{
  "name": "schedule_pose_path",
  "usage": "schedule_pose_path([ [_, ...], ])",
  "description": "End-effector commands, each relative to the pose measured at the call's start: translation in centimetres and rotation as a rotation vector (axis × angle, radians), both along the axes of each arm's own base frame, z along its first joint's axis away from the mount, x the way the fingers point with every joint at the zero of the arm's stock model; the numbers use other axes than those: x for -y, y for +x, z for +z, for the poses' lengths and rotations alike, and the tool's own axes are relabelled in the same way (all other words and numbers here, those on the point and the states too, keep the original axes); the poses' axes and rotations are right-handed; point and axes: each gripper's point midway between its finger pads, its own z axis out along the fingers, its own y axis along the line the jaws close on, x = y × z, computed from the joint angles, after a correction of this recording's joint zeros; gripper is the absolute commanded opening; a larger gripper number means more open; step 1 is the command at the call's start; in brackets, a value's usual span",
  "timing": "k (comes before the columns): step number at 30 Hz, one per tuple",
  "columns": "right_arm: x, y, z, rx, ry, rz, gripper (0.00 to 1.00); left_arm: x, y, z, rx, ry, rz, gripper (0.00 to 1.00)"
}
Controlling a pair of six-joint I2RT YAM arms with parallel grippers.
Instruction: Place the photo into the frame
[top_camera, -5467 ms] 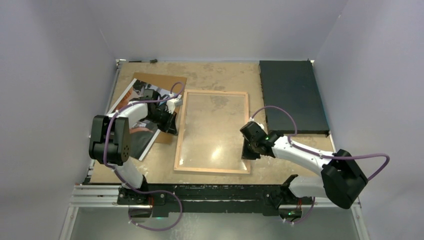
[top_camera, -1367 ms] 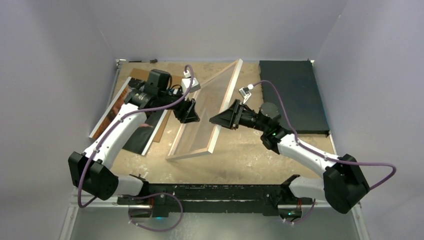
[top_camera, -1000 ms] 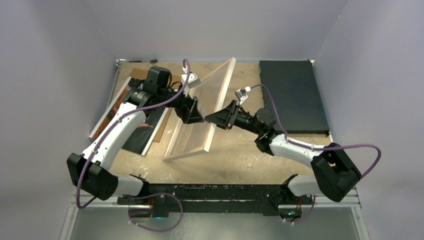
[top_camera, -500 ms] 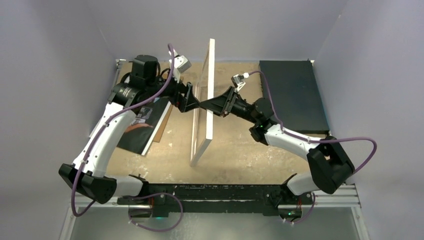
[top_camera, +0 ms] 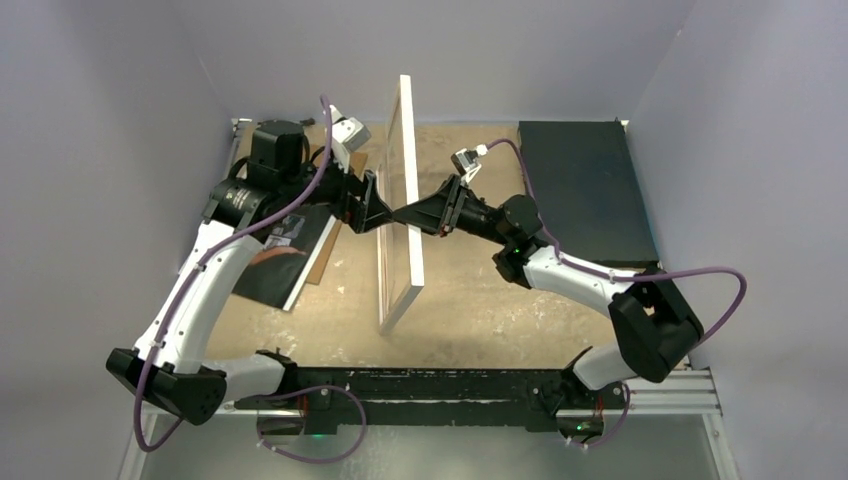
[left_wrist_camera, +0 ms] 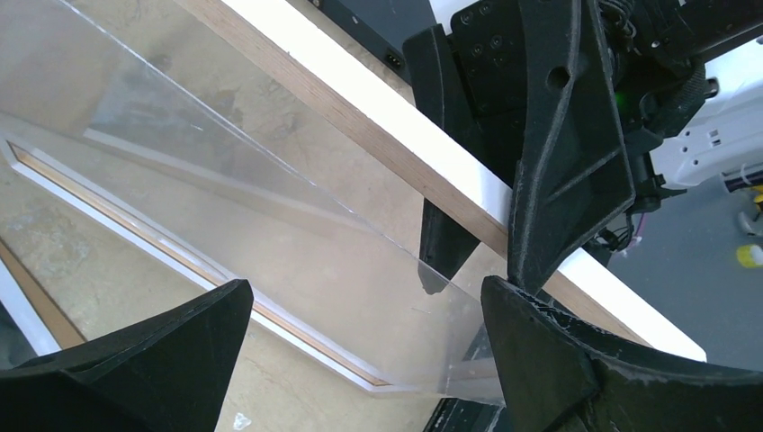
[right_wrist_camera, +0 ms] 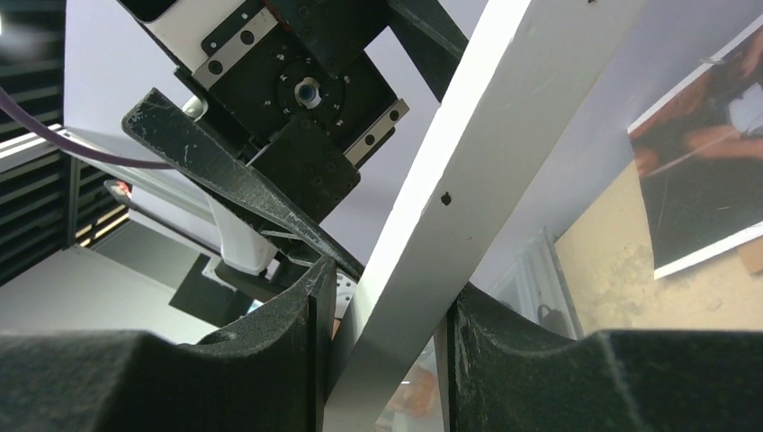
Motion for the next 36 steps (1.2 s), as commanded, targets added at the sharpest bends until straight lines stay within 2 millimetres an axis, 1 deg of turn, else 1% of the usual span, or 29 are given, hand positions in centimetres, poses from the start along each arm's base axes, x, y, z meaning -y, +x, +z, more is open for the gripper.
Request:
schedule_pose_path([
  [1,-0.7,1.3,1.3,0.085,0.016,-0.063,0.24,2.6,-4.6,2.7,-0.07,-0.165,-0.187,1.0],
  [7,-1.0,1.5,1.0,0.071,0.004,-0.063,0.22,2.6,-5.2,3.9,-0.034,-0.203,-0.206,1.0],
  [10,-1.0,1.6,1.0,0.07,0.006,-0.066,0.21,2.4,-5.4,3.8,-0.018,-0.195,-0.208,1.0],
  [15,-1.1,1.7,1.1,0.071,0.003,-0.065,0.21,1.5,-5.0,2.1,-0.009,-0.106,-0.175,0.87],
  [17,-1.2,1.8,1.0,0.072,-0.007,-0.069,0.22,1.0,-4.7,1.9,0.008,-0.077,-0.146,0.83],
  [18,-1.2,1.9,1.0,0.073,-0.011,-0.071,0.21,0.8,-4.4,1.9,0.022,-0.065,-0.126,0.79],
  [21,-1.2,1.9,0.9,0.069,-0.017,-0.073,0.22,0.2,-3.8,1.8,0.039,-0.036,-0.082,0.72],
  [30,-1.0,1.6,-0.1,0.057,-0.059,-0.069,0.23,-0.5,-3.6,1.4,0.036,0.002,-0.041,0.65],
  [34,-0.9,1.5,-0.4,0.05,-0.068,-0.071,0.23,-0.8,-3.9,1.7,0.044,0.004,-0.032,0.63],
  [36,-0.9,1.6,-0.5,0.048,-0.07,-0.072,0.23,-0.8,-3.9,1.7,0.042,0.005,-0.032,0.6],
])
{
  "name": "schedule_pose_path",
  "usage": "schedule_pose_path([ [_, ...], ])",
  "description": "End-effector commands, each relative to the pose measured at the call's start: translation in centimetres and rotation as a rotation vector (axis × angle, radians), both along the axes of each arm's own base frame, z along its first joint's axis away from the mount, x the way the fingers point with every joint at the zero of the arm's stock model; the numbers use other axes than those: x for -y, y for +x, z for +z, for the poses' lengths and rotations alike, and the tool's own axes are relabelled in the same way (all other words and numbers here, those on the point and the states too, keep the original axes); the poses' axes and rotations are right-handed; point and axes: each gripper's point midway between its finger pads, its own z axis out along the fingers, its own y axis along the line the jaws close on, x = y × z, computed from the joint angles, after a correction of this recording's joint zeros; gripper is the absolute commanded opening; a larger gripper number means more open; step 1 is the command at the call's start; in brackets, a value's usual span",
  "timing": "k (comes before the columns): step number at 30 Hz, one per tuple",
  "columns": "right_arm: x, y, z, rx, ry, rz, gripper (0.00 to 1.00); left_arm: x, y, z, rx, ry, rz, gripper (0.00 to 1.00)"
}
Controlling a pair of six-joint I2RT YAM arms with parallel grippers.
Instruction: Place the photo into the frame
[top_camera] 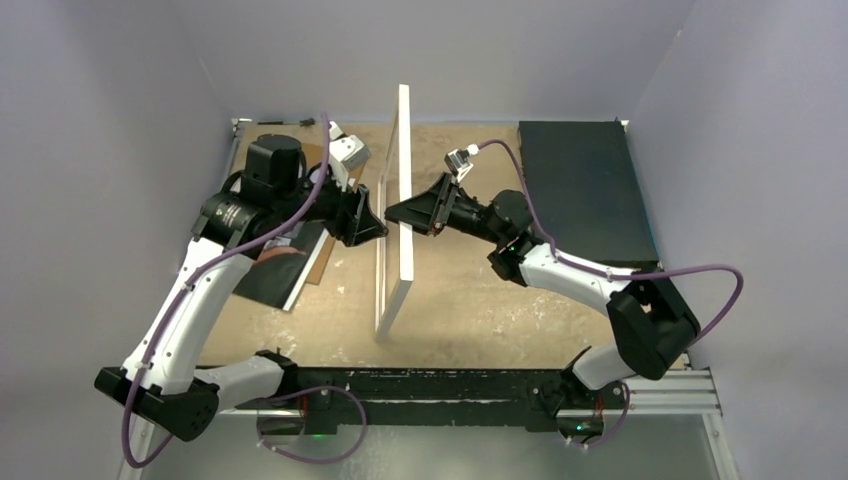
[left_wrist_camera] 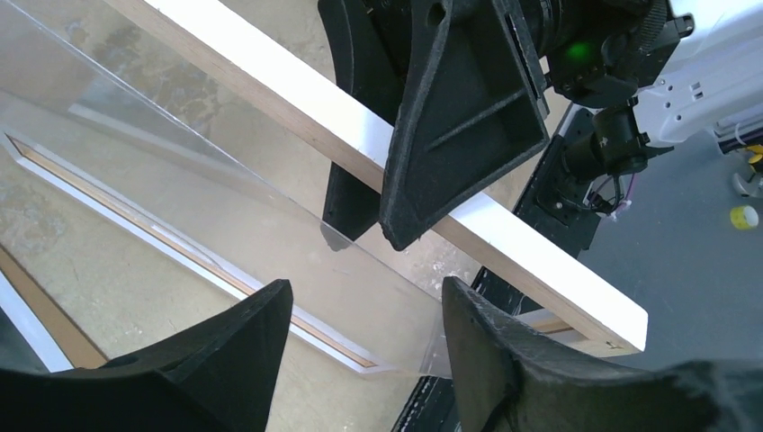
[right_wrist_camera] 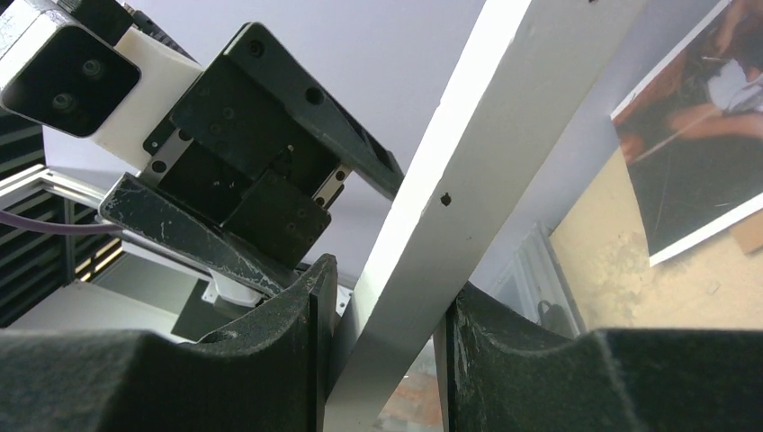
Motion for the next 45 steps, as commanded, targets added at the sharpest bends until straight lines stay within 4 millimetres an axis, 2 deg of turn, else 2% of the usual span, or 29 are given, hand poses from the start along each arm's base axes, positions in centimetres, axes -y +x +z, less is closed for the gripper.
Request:
schedule_pose_path([
  [1,0.0,0.6,0.3,0.125,-0.03,-0.047,0.23,-0.2,-1.0,1.9,0.038,-0.023,-0.016,0.56],
  [8,0.2,0.6,0.0,0.119,-0.051,-0.053,0.23,-1.2,-0.2,1.5,0.068,0.056,0.014,0.43],
  [20,0.1,0.8,-0.4,0.124,-0.089,-0.063,0.23,-2.0,-0.2,1.3,0.053,0.104,0.041,0.29],
  [22,0.2,0.9,-0.4,0.132,-0.109,-0.076,0.23,-2.2,0.0,1.1,0.039,0.112,0.061,0.28],
  [25,0.3,1.1,-0.4,0.143,-0.131,-0.091,0.23,-2.7,0.6,0.8,0.022,0.128,0.122,0.21],
  [31,0.4,1.2,-0.6,0.152,-0.158,-0.098,0.23,-3.5,0.3,1.4,0.027,0.135,0.17,0.23],
  [33,0.4,1.2,-0.7,0.151,-0.164,-0.1,0.23,-3.5,0.2,1.4,0.014,0.139,0.165,0.19],
  [35,0.5,1.3,-0.9,0.15,-0.168,-0.1,0.23,-3.4,0.1,1.4,0.006,0.139,0.156,0.07],
  [37,0.5,1.3,-0.9,0.152,-0.172,-0.101,0.23,-3.2,0.2,1.3,0.003,0.139,0.147,0.02],
  [45,0.9,1.3,-0.9,0.163,-0.196,-0.119,0.23,-3.1,1.2,1.0,-0.002,0.166,0.151,0.0],
])
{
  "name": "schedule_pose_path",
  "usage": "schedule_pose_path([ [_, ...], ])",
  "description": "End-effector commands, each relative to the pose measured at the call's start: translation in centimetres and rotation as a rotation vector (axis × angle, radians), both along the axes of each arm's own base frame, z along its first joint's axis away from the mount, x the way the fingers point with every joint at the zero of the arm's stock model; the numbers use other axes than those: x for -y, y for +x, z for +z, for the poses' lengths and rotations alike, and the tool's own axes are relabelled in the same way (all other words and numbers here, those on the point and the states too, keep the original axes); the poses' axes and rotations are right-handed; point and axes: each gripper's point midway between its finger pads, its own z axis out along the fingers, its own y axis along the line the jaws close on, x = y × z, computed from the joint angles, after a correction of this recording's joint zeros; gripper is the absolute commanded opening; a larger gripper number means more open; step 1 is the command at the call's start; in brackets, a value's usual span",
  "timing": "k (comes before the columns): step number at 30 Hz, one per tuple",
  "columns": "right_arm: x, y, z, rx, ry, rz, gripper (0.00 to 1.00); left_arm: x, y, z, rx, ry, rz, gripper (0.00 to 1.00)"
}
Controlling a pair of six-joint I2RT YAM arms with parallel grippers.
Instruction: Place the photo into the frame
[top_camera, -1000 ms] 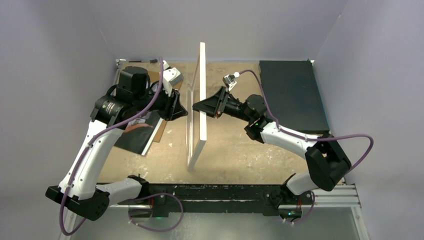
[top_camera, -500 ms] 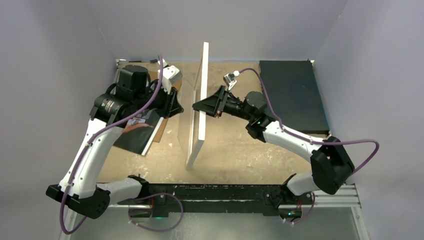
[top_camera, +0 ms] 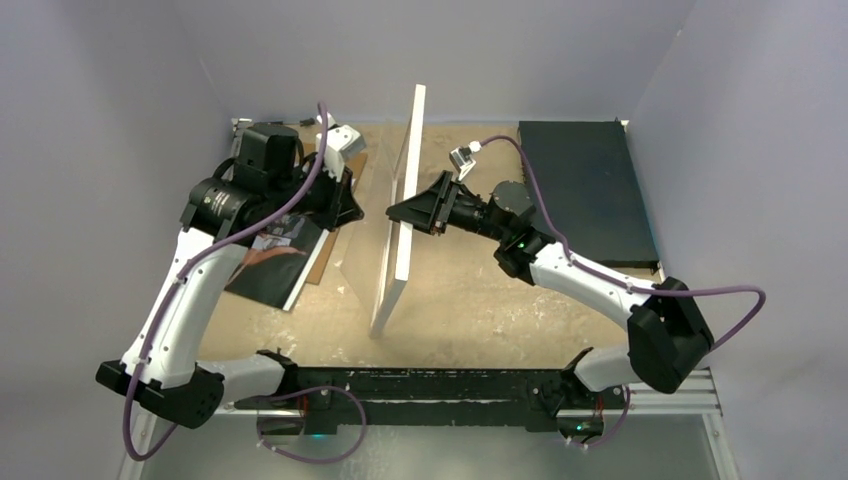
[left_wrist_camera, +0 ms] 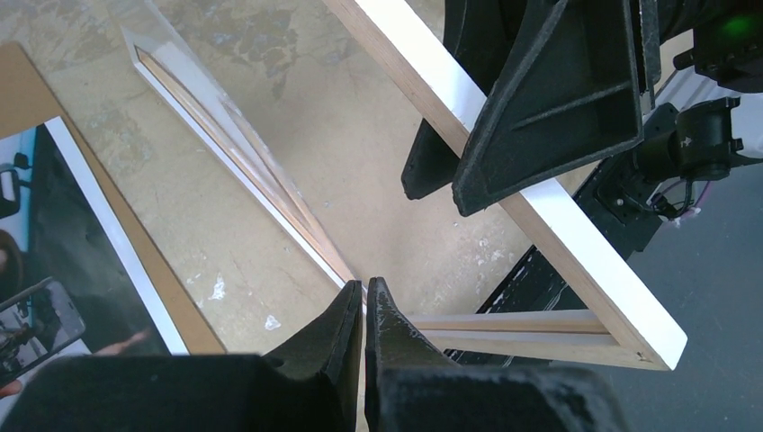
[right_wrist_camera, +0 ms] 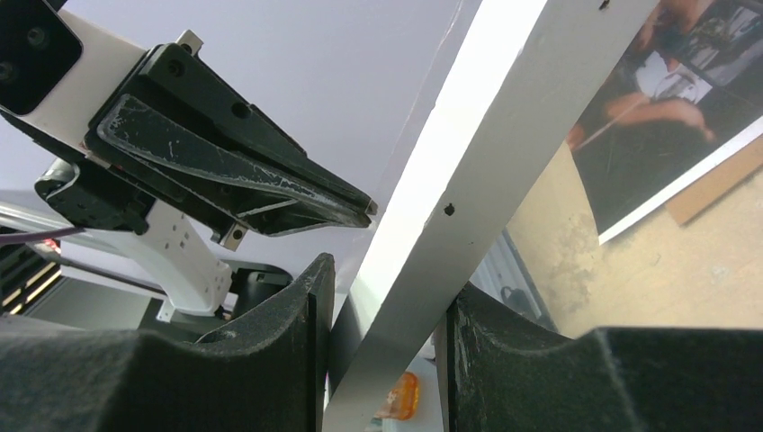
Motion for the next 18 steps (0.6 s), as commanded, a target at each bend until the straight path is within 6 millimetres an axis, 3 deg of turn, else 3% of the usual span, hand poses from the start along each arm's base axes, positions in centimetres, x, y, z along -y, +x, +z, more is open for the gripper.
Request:
schedule_pose_path([
  [1,0.5,1.1,-0.5,0.167,-0.08,-0.058,0.23,-0.2,0.6,0.2,0.006,0.022,0.015,0.0],
  [4,0.5,1.1,-0.5,0.167,-0.085,-0.057,0.23,-0.3,1.1,-0.5,-0.014,0.041,0.037,0.09],
  [9,0.6,1.3,-0.6,0.168,-0.086,-0.061,0.23,-0.7,1.8,-0.9,-0.019,0.076,0.057,0.15],
  [11,0.5,1.3,-0.7,0.167,-0.089,-0.06,0.23,-0.8,2.0,-0.9,-0.015,0.086,0.066,0.23],
  [18,0.4,1.5,-0.9,0.166,-0.09,-0.06,0.22,-1.6,2.3,-1.4,-0.017,0.14,0.084,0.26],
])
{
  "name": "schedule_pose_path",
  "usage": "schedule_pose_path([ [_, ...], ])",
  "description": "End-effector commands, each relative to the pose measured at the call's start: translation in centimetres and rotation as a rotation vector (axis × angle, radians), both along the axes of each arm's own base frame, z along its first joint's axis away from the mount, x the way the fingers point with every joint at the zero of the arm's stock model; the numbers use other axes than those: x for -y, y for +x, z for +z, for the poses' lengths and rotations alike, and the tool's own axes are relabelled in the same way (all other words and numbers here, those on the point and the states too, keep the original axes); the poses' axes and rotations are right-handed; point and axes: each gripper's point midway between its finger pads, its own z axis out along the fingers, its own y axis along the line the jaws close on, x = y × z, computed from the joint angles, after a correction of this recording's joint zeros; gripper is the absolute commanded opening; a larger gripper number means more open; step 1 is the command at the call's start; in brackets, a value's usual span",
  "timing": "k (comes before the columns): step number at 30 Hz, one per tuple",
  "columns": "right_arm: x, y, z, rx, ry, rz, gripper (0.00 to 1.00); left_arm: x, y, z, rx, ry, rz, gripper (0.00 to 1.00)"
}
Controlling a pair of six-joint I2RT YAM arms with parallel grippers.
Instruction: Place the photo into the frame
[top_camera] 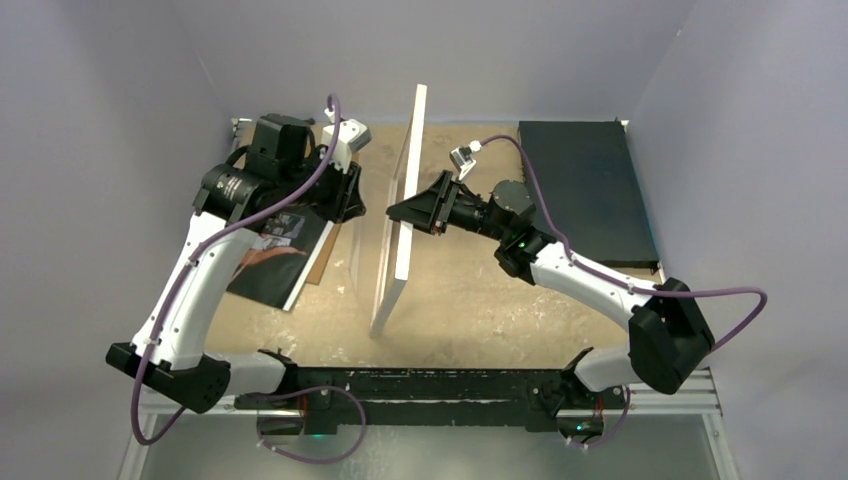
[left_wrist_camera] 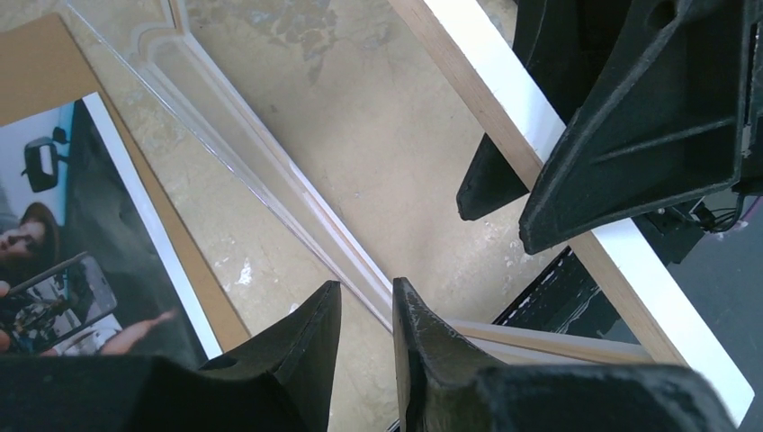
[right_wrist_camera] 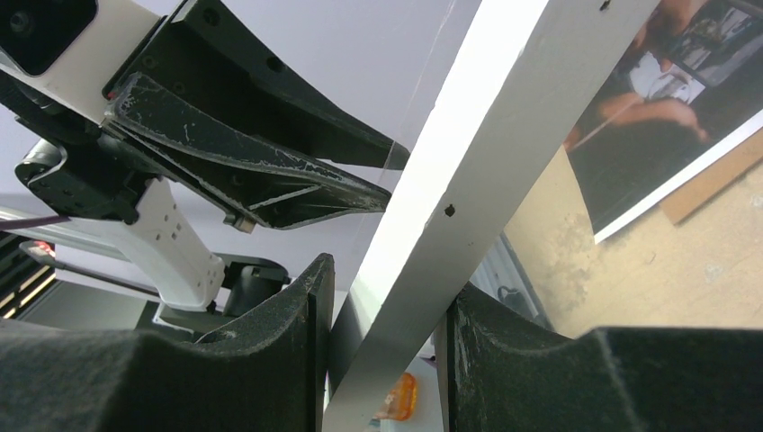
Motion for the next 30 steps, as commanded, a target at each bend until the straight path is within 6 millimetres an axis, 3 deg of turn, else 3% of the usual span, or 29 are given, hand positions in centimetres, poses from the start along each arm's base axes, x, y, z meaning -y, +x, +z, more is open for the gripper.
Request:
schedule_pose_path([
  [1,0.2,1.3,-0.7,0.171,-0.073,-0.047,0.22,-1.4,0.1,-0.5,0.0,0.075,0.032,0.27],
  [5,0.3,1.3,-0.7,0.172,-0.07,-0.047,0.22,-1.3,0.0,-1.1,-0.015,0.085,0.02,0.27],
  [8,0.4,1.2,-0.8,0.171,-0.071,-0.048,0.22,-1.1,-0.1,-0.6,-0.01,0.069,0.008,0.2],
  [12,0.4,1.1,-0.6,0.172,-0.069,-0.045,0.22,-0.6,-0.2,0.1,-0.007,0.046,-0.006,0.19],
  [16,0.5,1.1,-0.5,0.174,-0.067,-0.049,0.22,-0.4,0.0,-0.1,-0.018,0.044,-0.011,0.31],
  [19,0.6,1.0,-0.6,0.174,-0.068,-0.049,0.22,-0.5,0.4,-1.2,-0.042,0.07,0.0,0.5],
  [22,0.7,0.9,-0.7,0.171,-0.072,-0.049,0.22,-0.5,0.7,-2.6,-0.071,0.088,-0.002,0.53],
  [25,1.2,0.8,-1.0,0.166,-0.082,-0.055,0.22,-0.6,1.0,-3.7,-0.089,0.108,0.002,0.48],
  [30,2.2,0.6,-2.0,0.149,-0.151,-0.065,0.22,-1.1,1.7,-4.0,-0.071,0.144,0.018,0.25],
])
